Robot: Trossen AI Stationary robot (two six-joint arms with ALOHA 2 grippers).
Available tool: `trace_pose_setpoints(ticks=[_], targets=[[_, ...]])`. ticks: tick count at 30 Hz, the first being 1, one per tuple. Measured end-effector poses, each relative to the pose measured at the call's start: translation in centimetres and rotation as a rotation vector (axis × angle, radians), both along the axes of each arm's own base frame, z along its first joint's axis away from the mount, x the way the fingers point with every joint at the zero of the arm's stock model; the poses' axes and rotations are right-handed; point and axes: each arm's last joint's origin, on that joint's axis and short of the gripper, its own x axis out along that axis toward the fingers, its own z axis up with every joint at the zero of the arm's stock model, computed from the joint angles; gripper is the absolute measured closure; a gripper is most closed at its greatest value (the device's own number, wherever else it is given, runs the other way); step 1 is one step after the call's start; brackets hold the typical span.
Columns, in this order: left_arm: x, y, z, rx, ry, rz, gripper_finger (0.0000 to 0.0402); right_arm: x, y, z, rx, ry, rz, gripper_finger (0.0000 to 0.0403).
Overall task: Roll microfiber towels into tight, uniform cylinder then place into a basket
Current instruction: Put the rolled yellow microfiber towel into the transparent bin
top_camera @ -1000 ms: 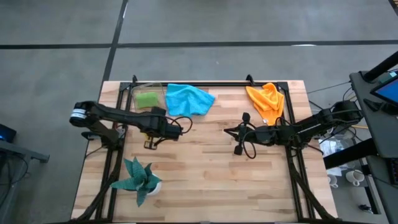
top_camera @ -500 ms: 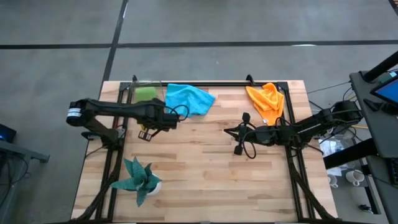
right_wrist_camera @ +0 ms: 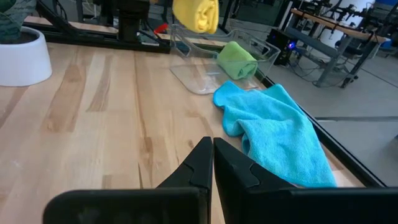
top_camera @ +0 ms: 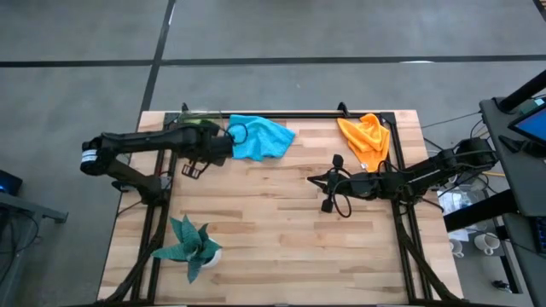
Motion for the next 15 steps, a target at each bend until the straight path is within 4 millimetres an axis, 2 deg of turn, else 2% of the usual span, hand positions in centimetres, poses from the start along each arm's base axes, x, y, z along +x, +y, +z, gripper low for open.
trace_pose_setpoints(ticks=[4, 9, 15], targets=[[-0.5, 2.4, -0.5, 0.008, 0.013, 0.054, 0.0396, 0.0, 0.0, 0.0, 0.0, 0.0, 0.0, 0.0394], [-0.1, 5.2, -1.8, 0.053, -0.068, 0.052, 0.0396, 0.0, 0.0, 0.0, 0.0, 0.0, 0.0, 0.0394], [-0.4, 7.2, -4.3, 0.078, -0.062, 0.01, 0.0396, 0.0, 0.0, 0.0, 0.0, 0.0, 0.0, 0.0394]])
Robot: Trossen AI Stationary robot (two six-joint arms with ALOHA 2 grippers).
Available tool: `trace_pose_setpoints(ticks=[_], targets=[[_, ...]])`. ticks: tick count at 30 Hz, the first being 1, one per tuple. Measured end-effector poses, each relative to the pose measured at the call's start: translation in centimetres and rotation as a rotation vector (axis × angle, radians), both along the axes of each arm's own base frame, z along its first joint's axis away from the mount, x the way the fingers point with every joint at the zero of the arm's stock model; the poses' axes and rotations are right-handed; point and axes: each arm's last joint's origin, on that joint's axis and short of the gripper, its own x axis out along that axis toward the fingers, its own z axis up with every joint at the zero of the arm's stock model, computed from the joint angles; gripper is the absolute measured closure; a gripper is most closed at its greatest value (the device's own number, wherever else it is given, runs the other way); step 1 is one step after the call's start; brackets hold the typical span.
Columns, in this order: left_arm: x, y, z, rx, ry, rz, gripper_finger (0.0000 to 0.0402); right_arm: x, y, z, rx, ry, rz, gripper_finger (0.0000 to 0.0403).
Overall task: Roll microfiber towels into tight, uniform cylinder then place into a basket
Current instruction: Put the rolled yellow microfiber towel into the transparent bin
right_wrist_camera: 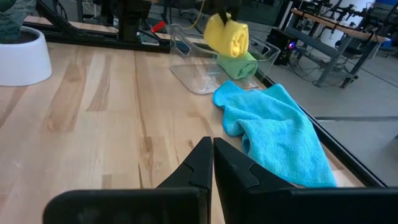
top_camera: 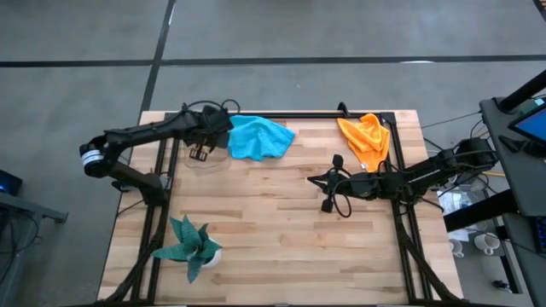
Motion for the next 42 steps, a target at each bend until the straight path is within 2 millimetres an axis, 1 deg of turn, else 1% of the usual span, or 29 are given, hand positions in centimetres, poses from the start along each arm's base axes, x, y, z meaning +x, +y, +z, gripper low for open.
trace_pose_setpoints(ticks=[6, 9, 13, 16, 22, 24, 29, 34, 39, 42], targets=[[-2.0, 1.0, -2.8, -0.048, 0.111, 0.041, 0.0396, -0.1, 0.0, -0.1, 0.017, -0.002, -0.005, 0.0394], [-2.2, 1.5, -4.1, -0.033, 0.088, 0.037, 0.0396, -0.1, 0.0, -0.2, 0.02, 0.0, -0.005, 0.0394], [-2.2, 1.7, -5.6, -0.038, 0.052, -0.02, 0.0396, -0.1, 0.0, -0.2, 0.02, 0.001, -0.006, 0.0394], [-2.6, 1.6, -6.4, -0.058, 0.091, -0.039, 0.0396, -0.1, 0.0, -0.2, 0.02, 0.001, -0.006, 0.0394], [-3.1, 1.6, -7.4, -0.069, 0.108, -0.031, 0.0395, -0.1, 0.0, -0.2, 0.023, 0.0, -0.007, 0.0394], [-3.1, 1.6, -7.7, -0.053, 0.09, -0.031, 0.0386, -0.1, 0.0, -0.2, 0.023, 0.0, -0.006, 0.0394], [-2.7, 1.9, -7.8, -0.013, 0.04, -0.029, 0.036, -0.1, 0.0, -0.2, 0.022, 0.001, -0.007, 0.0394], [-2.7, 1.9, -7.8, 0.005, 0.028, 0.016, 0.0355, -0.1, 0.0, -0.2, 0.022, 0.0, -0.007, 0.0394], [-2.8, 1.9, -7.8, 0.011, 0.041, 0.023, 0.0352, -0.1, 0.0, -0.2, 0.023, 0.0, -0.006, 0.0394], [-2.9, 1.9, -7.8, 0.022, 0.053, 0.021, 0.0341, -0.1, 0.0, -0.2, 0.022, 0.0, -0.007, 0.0394]])
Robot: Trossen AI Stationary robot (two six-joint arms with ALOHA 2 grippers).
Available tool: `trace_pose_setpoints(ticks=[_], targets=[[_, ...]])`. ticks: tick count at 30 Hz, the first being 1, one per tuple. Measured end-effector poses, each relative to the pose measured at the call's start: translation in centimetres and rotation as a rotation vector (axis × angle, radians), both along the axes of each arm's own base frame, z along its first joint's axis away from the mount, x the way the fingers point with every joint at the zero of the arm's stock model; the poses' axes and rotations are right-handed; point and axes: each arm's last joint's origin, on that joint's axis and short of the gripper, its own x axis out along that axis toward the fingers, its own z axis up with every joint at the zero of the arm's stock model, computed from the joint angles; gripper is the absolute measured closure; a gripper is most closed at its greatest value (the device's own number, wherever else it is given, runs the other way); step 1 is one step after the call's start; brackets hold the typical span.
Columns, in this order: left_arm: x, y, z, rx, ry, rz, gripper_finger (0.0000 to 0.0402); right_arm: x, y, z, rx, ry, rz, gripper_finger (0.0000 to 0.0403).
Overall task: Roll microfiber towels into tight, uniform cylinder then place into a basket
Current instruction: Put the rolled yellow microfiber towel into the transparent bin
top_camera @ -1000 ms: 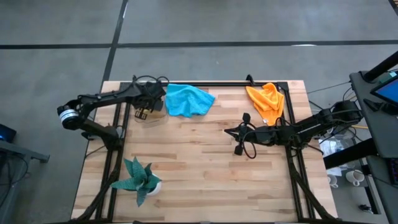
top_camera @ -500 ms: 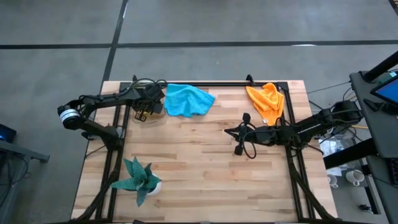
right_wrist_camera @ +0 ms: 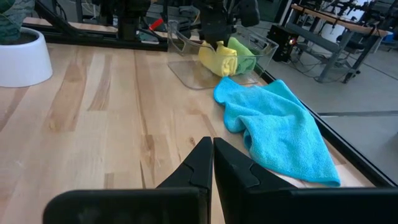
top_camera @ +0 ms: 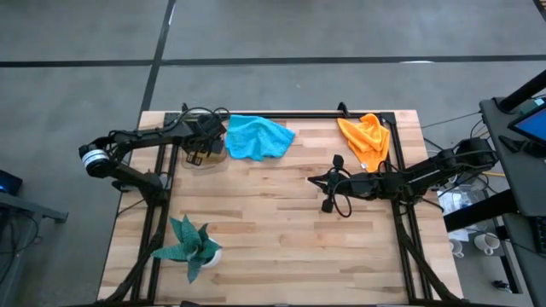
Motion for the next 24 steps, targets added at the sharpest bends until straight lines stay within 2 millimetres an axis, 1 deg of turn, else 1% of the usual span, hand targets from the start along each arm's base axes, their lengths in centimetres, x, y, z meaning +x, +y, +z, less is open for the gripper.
trace_pose_setpoints(ticks=[3, 8, 14, 18, 24], targets=[[0.0, 0.0, 0.0, 0.0, 0.008, -0.012, 0.0319, 0.0, 0.0, 0.0, 0.0, 0.0, 0.0, 0.0394], [0.1, 0.1, 0.2, 0.006, 0.003, -0.011, 0.0273, 0.0, 0.0, 0.0, 0.0, 0.0, 0.0, 0.0394], [0.4, 0.3, 1.4, 0.048, -0.023, -0.006, 0.0224, 0.0, 0.0, 0.0, 0.0, 0.0, 0.0, 0.0394], [0.6, 0.5, 2.2, 0.07, -0.045, -0.004, 0.0208, 0.0, 0.0, 0.0, 0.0, 0.0, 0.0, 0.0394], [0.5, 0.7, 3.1, 0.151, -0.02, 0.028, 0.0205, 0.0, 0.0, 0.0, 0.0, 0.0, 0.0, 0.0394]])
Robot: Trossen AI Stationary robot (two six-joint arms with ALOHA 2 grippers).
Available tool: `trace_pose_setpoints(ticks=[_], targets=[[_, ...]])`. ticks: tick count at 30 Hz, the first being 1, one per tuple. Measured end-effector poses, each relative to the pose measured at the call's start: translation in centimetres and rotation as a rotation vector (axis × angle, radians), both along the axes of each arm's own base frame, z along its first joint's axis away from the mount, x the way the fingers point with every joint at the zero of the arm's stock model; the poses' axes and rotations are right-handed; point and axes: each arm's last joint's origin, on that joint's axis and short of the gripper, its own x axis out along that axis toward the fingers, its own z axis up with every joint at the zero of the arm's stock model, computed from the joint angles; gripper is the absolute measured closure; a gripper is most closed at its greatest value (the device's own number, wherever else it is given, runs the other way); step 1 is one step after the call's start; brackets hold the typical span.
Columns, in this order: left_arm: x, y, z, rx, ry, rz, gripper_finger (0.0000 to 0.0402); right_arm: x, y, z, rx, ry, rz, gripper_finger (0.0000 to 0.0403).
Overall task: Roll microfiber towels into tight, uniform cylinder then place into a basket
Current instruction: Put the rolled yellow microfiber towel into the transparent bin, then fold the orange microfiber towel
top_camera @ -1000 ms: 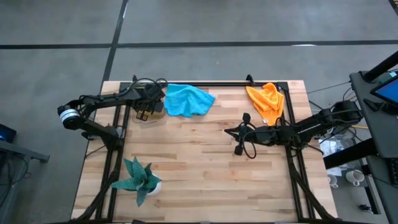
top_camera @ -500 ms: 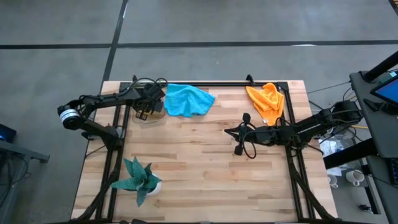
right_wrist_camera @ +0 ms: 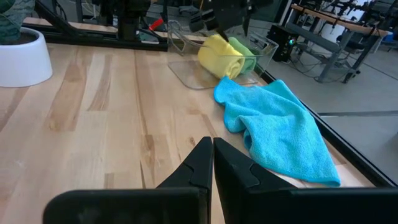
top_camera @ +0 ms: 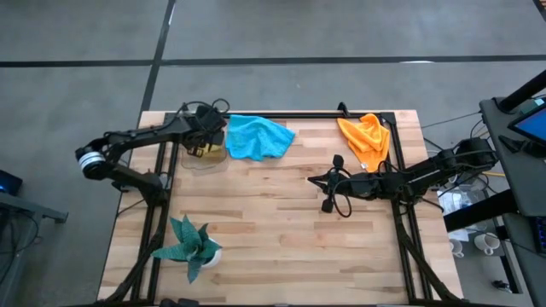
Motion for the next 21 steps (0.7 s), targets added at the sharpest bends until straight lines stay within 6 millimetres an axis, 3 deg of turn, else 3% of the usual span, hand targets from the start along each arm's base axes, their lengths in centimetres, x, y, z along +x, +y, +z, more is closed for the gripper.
trace_pose_setpoints(ticks=[7, 11, 14, 17, 21], targets=[[-0.4, -0.3, 1.6, 0.055, -0.065, 0.026, 0.0204, 0.0, 0.0, 0.0, 0.0, 0.0, 0.0, 0.0394], [-0.4, -0.8, 3.7, 0.113, -0.149, 0.037, 0.0204, 0.0, 0.0, 0.0, 0.0, 0.0, 0.0, 0.0394], [0.2, -1.8, 6.6, 0.178, -0.332, 0.061, 0.0204, 0.0, 0.0, 0.0, 0.0, -0.001, -0.002, 0.0394], [1.0, -3.7, 10.2, 0.203, -0.63, 0.073, 0.0204, 0.0, -0.1, 0.0, 0.0, -0.004, -0.003, 0.0394], [2.3, -7.4, 13.5, 0.026, -1.045, -0.016, 0.0204, 0.1, 0.0, 0.1, -0.005, -0.014, 0.0, 0.0394]])
